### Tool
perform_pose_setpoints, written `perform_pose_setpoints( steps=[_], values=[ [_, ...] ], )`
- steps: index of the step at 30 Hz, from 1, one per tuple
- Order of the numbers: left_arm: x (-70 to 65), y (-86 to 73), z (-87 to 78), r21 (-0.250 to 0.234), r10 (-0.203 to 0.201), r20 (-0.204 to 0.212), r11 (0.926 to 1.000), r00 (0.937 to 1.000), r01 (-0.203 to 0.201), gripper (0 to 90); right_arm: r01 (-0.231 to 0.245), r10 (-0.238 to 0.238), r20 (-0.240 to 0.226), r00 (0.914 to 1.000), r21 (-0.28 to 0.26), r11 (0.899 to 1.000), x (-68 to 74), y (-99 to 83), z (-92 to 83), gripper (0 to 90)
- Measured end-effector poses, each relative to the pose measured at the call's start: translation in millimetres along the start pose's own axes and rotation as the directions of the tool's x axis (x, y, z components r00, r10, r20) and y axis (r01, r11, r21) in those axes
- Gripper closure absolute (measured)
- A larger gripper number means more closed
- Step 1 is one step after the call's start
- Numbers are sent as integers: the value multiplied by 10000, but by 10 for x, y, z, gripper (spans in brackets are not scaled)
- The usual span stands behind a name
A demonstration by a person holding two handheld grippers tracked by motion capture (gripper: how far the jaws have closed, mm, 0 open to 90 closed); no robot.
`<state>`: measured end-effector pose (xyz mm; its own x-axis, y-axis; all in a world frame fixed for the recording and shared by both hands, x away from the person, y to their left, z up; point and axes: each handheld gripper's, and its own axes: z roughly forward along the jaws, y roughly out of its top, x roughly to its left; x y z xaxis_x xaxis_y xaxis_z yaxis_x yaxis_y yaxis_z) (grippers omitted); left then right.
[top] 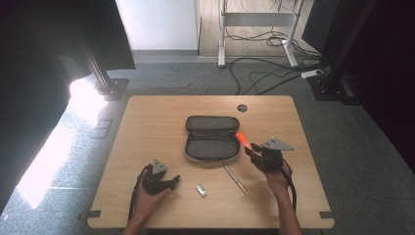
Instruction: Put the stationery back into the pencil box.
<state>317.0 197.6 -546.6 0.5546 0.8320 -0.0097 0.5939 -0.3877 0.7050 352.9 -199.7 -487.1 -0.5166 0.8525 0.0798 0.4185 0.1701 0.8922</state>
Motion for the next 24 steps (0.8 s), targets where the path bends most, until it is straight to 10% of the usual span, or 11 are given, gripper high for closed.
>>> perform_pose_setpoints(
  steps=[24],
  values=[
    [3,0,0,3,2,14,10000,10000,-2,305,358,-336,-639,9974,342,9988,171,140,317,659]
  ],
)
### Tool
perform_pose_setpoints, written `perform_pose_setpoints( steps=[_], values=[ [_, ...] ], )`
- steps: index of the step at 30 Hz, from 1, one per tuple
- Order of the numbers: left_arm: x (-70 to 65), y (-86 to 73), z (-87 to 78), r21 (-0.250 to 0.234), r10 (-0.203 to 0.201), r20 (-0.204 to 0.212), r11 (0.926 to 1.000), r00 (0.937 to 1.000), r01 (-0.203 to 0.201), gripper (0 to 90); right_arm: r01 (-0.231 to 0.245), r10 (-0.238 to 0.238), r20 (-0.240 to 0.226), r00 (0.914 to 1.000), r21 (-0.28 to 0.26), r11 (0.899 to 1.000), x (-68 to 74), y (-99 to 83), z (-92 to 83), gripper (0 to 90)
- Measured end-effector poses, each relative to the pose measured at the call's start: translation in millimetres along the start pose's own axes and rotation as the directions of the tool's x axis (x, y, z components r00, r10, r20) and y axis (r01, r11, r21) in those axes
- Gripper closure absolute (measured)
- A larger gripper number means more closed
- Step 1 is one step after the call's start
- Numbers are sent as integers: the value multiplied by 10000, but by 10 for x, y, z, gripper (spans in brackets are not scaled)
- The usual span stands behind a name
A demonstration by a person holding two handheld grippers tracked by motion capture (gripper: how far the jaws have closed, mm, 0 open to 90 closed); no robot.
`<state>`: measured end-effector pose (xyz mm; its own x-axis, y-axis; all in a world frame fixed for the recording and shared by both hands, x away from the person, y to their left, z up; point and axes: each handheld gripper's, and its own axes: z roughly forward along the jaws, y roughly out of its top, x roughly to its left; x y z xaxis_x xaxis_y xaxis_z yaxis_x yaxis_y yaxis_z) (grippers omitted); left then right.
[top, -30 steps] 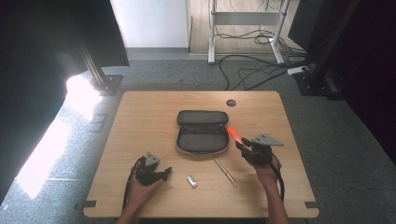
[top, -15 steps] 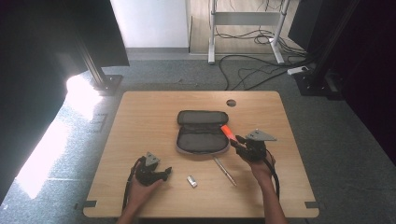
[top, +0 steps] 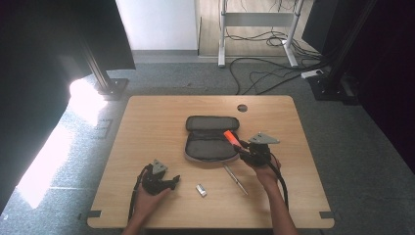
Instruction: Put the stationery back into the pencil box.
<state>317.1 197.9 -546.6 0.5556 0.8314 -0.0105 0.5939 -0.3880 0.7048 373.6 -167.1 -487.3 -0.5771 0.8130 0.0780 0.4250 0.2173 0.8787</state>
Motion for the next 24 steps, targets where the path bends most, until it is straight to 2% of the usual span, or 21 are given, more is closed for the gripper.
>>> perform_pose_setpoints(
  steps=[7,13,24],
  values=[
    [0,0,1,-9,-12,4,10000,10000,12,304,-57,61,-460,9989,84,9999,53,70,141,659],
    [1,0,0,-12,-32,26,10000,10000,32,302,225,-212,-528,9984,246,9994,91,115,241,659],
    [1,1,1,-3,-19,28,10000,10000,19,300,317,-288,-696,9972,410,9987,143,162,385,659]
  ],
)
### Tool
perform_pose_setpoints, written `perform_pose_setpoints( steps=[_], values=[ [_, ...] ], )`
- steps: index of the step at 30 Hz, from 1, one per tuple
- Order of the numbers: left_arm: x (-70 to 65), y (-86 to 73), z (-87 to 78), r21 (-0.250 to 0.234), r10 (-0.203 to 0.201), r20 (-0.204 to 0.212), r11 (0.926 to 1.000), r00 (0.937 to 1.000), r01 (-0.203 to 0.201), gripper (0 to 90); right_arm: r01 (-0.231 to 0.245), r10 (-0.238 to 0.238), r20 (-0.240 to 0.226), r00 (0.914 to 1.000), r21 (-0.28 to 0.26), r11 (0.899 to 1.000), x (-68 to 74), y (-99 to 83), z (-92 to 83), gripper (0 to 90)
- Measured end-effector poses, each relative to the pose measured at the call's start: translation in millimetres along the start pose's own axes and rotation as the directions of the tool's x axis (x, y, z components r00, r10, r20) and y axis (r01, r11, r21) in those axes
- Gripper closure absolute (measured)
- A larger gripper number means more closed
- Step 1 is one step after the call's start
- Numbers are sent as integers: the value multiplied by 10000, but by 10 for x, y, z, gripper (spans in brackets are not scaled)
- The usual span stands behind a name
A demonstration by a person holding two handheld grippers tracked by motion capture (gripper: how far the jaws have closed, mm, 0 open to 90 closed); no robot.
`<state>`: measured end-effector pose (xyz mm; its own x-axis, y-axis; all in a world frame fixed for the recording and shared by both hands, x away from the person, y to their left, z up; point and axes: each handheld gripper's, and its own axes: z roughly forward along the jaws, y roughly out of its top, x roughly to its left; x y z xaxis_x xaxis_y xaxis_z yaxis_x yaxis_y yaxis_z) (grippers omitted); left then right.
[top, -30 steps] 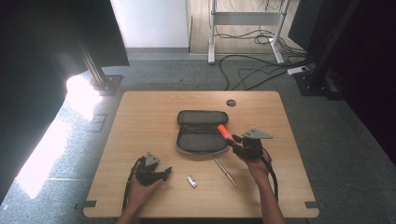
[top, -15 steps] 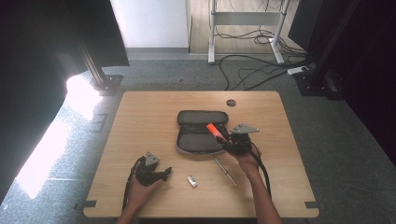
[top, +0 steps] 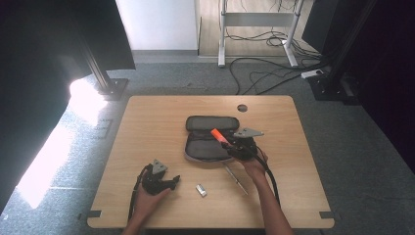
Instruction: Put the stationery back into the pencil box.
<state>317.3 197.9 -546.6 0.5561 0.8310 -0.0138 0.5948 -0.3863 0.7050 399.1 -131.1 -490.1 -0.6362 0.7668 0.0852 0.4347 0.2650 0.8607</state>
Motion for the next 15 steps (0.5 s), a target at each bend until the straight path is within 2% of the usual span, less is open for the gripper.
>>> perform_pose_setpoints(
  steps=[3,7,15],
  values=[
    [1,0,0,3,8,4,10000,10000,-8,300,70,-70,-32,10000,65,10000,9,18,47,659],
    [1,0,0,5,9,3,10000,10000,-9,299,-107,105,-201,9997,-74,9999,-2,27,101,659],
    [-1,0,1,3,17,-2,10000,10000,-17,298,-201,205,-342,9992,124,9997,-9,57,183,659]
  ],
)
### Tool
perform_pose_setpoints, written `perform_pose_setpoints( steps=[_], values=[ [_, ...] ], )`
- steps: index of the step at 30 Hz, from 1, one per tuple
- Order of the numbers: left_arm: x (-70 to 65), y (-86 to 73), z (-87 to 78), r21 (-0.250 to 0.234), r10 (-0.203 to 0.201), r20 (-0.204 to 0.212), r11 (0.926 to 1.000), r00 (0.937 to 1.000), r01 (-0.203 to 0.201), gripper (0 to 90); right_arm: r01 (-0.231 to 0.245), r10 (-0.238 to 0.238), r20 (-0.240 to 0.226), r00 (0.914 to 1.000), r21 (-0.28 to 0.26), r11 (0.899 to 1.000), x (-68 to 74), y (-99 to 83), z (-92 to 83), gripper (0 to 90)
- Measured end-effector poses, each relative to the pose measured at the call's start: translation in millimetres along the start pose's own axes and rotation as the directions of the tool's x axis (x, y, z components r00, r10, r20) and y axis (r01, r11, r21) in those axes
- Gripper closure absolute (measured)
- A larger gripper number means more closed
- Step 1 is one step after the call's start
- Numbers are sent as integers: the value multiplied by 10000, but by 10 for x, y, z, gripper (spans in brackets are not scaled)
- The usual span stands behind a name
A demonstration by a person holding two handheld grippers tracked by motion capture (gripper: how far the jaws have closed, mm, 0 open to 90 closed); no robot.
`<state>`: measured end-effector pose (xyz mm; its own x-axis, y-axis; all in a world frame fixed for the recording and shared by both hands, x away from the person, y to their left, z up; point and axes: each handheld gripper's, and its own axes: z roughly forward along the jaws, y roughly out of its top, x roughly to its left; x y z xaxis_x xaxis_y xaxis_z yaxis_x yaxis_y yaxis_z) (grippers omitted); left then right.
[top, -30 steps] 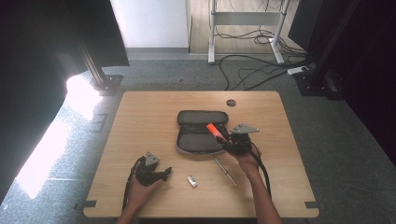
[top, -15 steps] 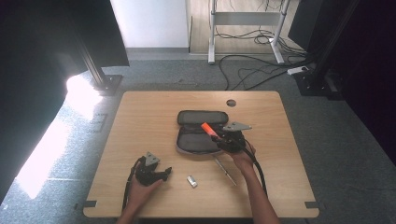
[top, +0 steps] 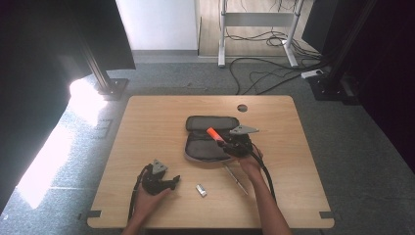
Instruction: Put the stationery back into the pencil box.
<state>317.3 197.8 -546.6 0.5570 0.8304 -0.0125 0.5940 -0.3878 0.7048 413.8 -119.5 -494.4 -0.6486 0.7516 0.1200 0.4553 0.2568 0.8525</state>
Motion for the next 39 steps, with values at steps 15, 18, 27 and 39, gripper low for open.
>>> perform_pose_setpoints(
  steps=[15,18,27,39],
  values=[
    [3,0,-1,-3,-27,19,10000,10000,27,297,402,-399,-89,9992,363,9985,6,25,239,658],
    [4,0,-1,-14,-36,40,10000,10000,36,297,537,-533,-76,9985,494,9973,-3,21,278,658],
    [5,-1,-2,-15,-38,45,10000,10000,38,297,757,-749,-123,9971,844,9936,-16,49,369,657],
    [2,-1,0,-22,-34,21,10000,10000,35,296,1020,-1058,176,9942,1505,9833,-110,-17,413,655]
  ],
)
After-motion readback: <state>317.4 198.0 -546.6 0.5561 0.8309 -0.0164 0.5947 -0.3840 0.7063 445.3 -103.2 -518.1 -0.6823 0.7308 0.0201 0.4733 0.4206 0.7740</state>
